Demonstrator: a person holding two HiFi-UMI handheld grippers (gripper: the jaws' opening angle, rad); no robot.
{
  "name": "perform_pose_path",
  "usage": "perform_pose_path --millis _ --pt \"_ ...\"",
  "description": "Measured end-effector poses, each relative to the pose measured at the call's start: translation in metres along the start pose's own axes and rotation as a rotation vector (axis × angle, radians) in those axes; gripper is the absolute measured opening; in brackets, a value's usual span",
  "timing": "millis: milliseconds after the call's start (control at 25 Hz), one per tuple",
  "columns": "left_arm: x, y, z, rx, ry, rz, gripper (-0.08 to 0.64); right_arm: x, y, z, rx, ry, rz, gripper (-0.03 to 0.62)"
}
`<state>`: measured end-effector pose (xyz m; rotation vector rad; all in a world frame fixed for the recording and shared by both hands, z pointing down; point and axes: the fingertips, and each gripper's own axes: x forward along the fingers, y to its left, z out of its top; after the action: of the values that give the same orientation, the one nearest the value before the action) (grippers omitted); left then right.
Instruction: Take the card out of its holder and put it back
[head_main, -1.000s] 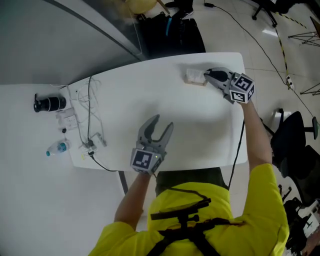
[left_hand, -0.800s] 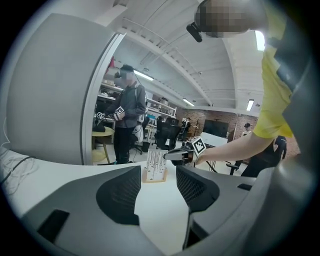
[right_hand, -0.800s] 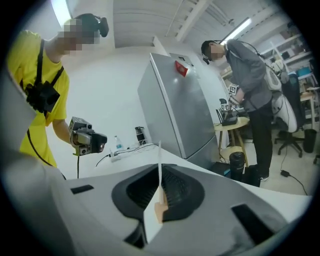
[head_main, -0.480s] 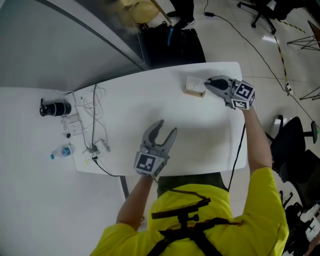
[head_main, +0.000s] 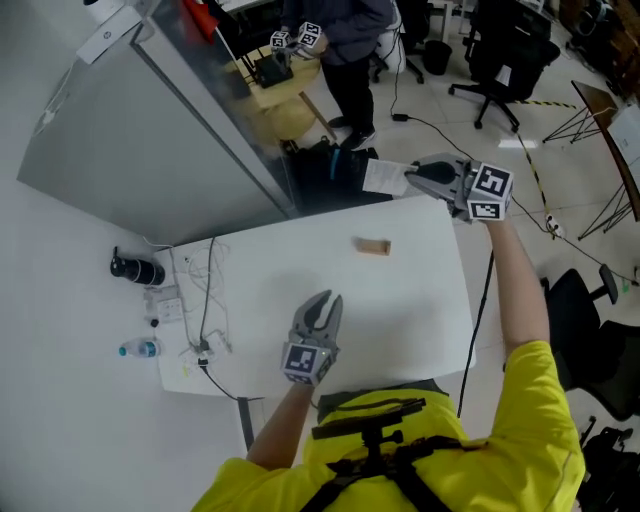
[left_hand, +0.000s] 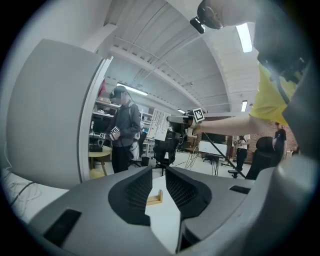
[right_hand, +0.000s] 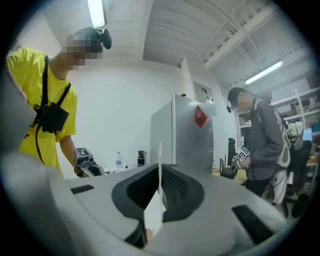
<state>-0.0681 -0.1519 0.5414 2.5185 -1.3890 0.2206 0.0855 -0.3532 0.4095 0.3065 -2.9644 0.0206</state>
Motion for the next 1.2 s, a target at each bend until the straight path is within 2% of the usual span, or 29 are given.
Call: perform_pose_path --millis 240,440,600,720,960,1200 --pt "-0.016 -0.018 -0.003 0.029 -0.068 -0.023 0.078 -0.009 0.016 0.038 -0.052 -0.016 -0.007 0.020" --pt "-0.022 -0.018 0.003 0.036 -0.107 -0.003 0.021 -0.006 0.030 0.037 -0.048 -0.024 0.000 0.020" --pt "-0.023 -0.013 0.009 0.018 -0.065 0.008 0.018 0.002 0.035 0.030 -0.036 -0.027 0.003 0.020" --pt "-0.014 -0.008 0.019 0.005 -0.112 0.025 0.018 0.002 0.037 0.029 -0.023 -0.033 0.000 0.020" --pt "0.002 -0.009 0.024 0.012 -0.063 0.038 0.018 0.001 0.035 0.017 -0.005 -0.029 -0.010 0.020" --pt "0.018 -0.009 0.015 -0.005 -0.015 0.032 0.018 0.009 0.031 -0.014 0.031 -0.013 -0.002 0.020"
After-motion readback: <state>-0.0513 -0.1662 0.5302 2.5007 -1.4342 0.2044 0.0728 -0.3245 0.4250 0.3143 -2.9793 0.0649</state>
